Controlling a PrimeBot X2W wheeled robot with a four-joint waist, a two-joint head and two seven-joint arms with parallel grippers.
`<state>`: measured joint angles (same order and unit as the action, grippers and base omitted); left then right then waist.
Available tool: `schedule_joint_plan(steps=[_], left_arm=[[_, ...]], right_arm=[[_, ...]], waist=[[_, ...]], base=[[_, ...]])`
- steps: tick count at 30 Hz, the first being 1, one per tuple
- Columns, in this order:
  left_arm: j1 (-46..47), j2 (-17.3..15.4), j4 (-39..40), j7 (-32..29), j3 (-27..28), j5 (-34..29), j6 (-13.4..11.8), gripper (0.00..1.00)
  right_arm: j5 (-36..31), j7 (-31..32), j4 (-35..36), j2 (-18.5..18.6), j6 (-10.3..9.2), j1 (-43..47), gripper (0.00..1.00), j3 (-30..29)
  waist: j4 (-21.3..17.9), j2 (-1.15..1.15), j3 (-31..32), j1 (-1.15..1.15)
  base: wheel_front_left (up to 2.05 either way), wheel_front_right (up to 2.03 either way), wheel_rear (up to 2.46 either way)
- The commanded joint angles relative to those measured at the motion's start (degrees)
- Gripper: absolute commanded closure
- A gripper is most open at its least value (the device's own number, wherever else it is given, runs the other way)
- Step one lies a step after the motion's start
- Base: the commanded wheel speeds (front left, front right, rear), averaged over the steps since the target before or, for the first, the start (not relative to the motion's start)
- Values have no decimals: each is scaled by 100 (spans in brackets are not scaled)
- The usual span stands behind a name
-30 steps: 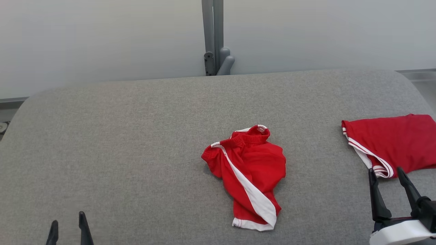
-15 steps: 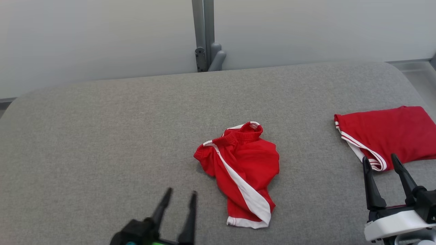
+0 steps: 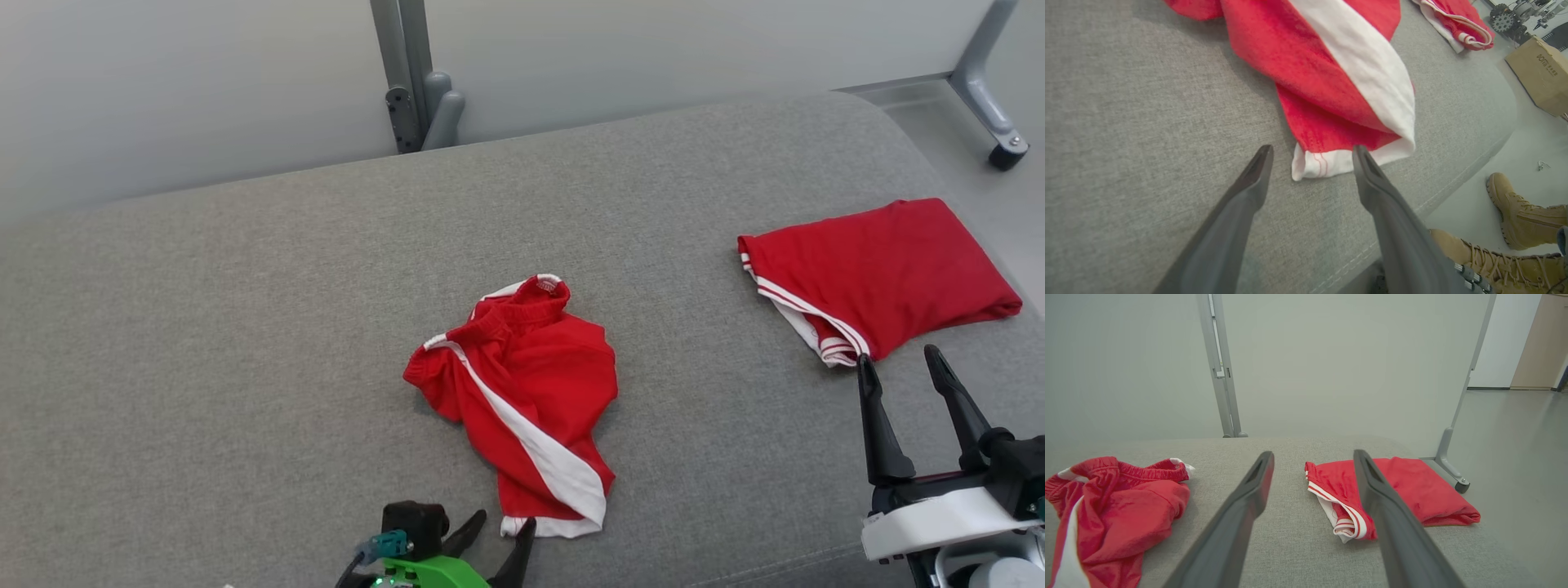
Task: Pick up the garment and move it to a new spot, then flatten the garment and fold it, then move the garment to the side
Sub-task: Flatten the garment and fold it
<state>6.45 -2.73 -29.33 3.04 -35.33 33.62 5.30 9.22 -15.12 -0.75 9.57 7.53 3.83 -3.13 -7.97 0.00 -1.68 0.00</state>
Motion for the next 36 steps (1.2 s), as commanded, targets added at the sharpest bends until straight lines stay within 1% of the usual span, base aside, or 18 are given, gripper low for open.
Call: schedule_joint_plan(steps=[1, 4, 8, 9, 10, 11, 12, 14, 16, 19, 22, 23, 25, 27, 30, 33, 36], left_arm=[[222, -29, -286, 35, 7, 180, -75, 0], [352, -30, -595, 13, -15, 435, -68, 0], [429, -30, -943, -86, -140, 603, -29, 0], [441, -31, -984, -68, -154, 675, -5, 11], [462, -31, -1016, -60, -188, 722, 10, 54], [477, -29, -1044, -57, -228, 762, 16, 79], [499, -29, -1069, -67, -273, 802, 32, 100], [571, -32, -1111, -97, -294, 871, 69, 100], [706, -51, -1074, -71, -174, 982, 91, 100], [982, -243, -838, -64, 42, 1107, 94, 100], [1317, -473, -407, -40, 267, 1105, -41, 100], [1317, -473, -407, -40, 267, 1105, -41, 100], [1612, -662, -27, -85, 417, 1036, -174, 100], [1925, -927, 353, -168, 473, 838, -322, 100], [2346, -1166, 869, -362, 489, 587, -504, 100], [2803, -1314, 1207, -602, 447, 358, -624, 100], [3288, -1367, 1354, -825, 412, 240, -632, 100]], right_arm=[[21, -1, 13, -21, -9, -91, 0, -3], [16, -1, 10, -36, -9, -107, 0, -19], [15, -1, 7, -29, -9, -127, 0, -23], [19, -1, 4, -23, -9, -134, 0, -33], [25, -1, 2, -19, -9, -139, 0, -45], [29, -1, 0, -16, -9, -139, 0, -55], [30, -1, -3, -12, -9, -132, 0, -65], [17, -1, 3, -25, -9, -133, 0, -61], [19, -1, 20, -32, -9, -139, 0, -61], [33, -1, 40, -30, -9, -138, 0, -65], [29, -1, 30, -48, -9, -151, 0, -63], [29, -1, 30, -48, -9, -151, 0, -63], [16, -1, 27, -83, -9, -162, 0, -53], [11, -1, 10, -111, -9, -174, 0, -30], [38, -1, -12, -165, -9, -214, 0, 14], [45, -1, -36, -222, -9, -248, 0, 36], [53, -1, -61, -249, -9, -286, 0, 80]], waist=[[-223, 0, -138, 0], [-291, 0, -154, 0], [-347, 0, -171, 0], [-355, 0, -172, 0], [-358, 0, -172, 0], [-356, 0, -169, 0], [-352, 0, -165, 0], [-351, 0, -169, 0], [-348, 0, -170, 0], [-336, 0, -183, 0], [-333, 0, -195, 0], [-333, 0, -195, 0], [-339, 0, -206, 0], [-365, 0, -205, 0], [-446, 0, -201, 0], [-530, 0, -197, 0], [-636, 0, -212, 0]], base=[[0, 0, 0], [0, 0, 0], [0, 0, 0], [0, 0, 0], [0, 0, 0], [0, 0, 0], [0, 0, 0], [0, 0, 0], [0, 0, 0], [0, 0, 0], [0, 0, 0], [0, 0, 0], [0, 0, 0], [0, 0, 0], [0, 0, 0], [0, 0, 0], [0, 0, 0]])
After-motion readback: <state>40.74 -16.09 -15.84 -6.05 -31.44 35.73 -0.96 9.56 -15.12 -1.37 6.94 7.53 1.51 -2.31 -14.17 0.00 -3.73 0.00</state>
